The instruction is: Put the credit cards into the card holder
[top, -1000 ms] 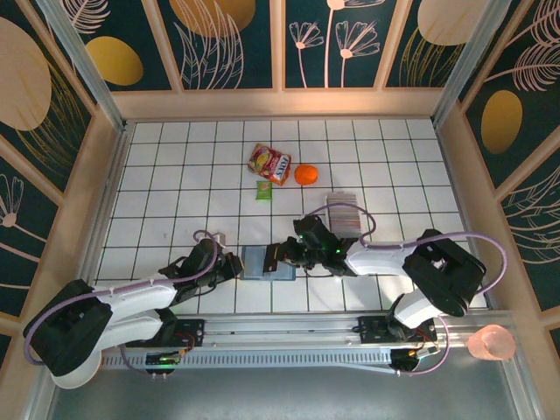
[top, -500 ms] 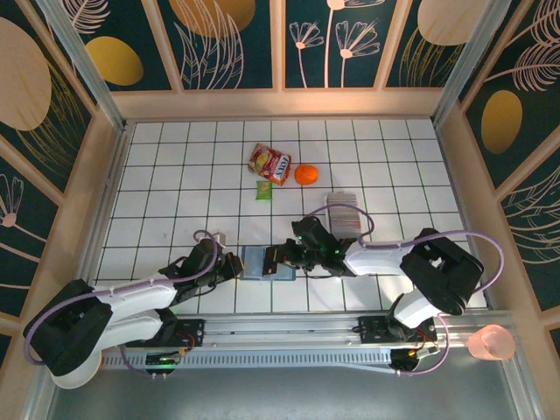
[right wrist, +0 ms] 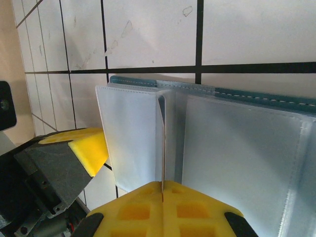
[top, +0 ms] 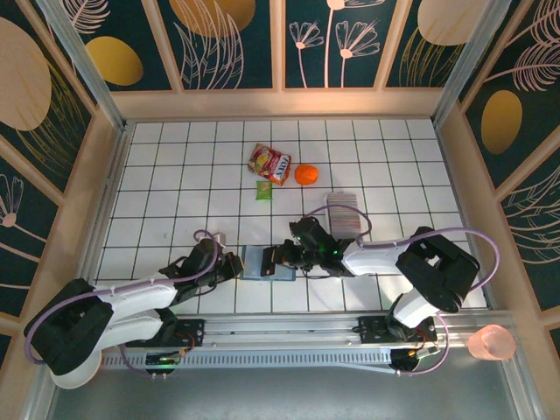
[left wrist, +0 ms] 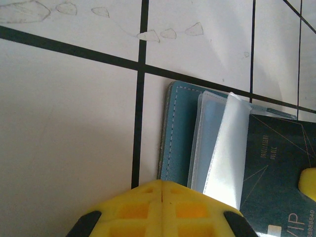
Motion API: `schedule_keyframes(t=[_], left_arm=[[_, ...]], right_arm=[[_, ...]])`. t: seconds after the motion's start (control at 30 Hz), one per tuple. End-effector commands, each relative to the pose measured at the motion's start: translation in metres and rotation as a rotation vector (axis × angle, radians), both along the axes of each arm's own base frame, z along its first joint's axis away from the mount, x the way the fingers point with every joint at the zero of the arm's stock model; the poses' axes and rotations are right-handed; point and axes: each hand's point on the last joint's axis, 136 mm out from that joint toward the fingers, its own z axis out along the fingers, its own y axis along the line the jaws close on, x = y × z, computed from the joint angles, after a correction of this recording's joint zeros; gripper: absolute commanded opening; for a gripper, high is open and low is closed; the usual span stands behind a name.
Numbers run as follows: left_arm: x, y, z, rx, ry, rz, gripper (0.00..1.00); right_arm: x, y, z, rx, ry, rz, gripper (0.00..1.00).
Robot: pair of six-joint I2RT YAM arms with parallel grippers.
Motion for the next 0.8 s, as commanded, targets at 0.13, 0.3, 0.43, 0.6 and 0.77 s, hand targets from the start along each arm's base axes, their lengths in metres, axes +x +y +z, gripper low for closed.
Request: schedule_keyframes(t=[0.13, 0.3, 0.43, 0.6, 0.77], left_arm=[[-0.006, 0.004, -0.006, 0.027, 0.031, -0.002, 0.05], [-0.004, 0.007, -0.001, 0.031, 0.009, 0.011, 0.05], [-0.003, 0.007, 0.004, 0.027, -0.003, 0.015, 0.05], [0.0, 0.006, 0.01, 0.017, -0.019, 0.017, 0.06], [0.0, 0.002, 0.013, 0.01, -0.018, 0.001, 0.06]], right_arm=[[-0.006, 0.0, -0.006, -0.001, 0.018, -0.002, 0.0], [-0.003, -0.01, -0.015, -0.093, -0.011, 0.001, 0.0], [-0.001, -0.012, -0.015, -0.117, -0.033, 0.017, 0.0], [0.0, -0.01, -0.014, -0.124, -0.045, 0.035, 0.0], [-0.002, -0.009, -0.013, -0.14, -0.054, 0.066, 0.0]])
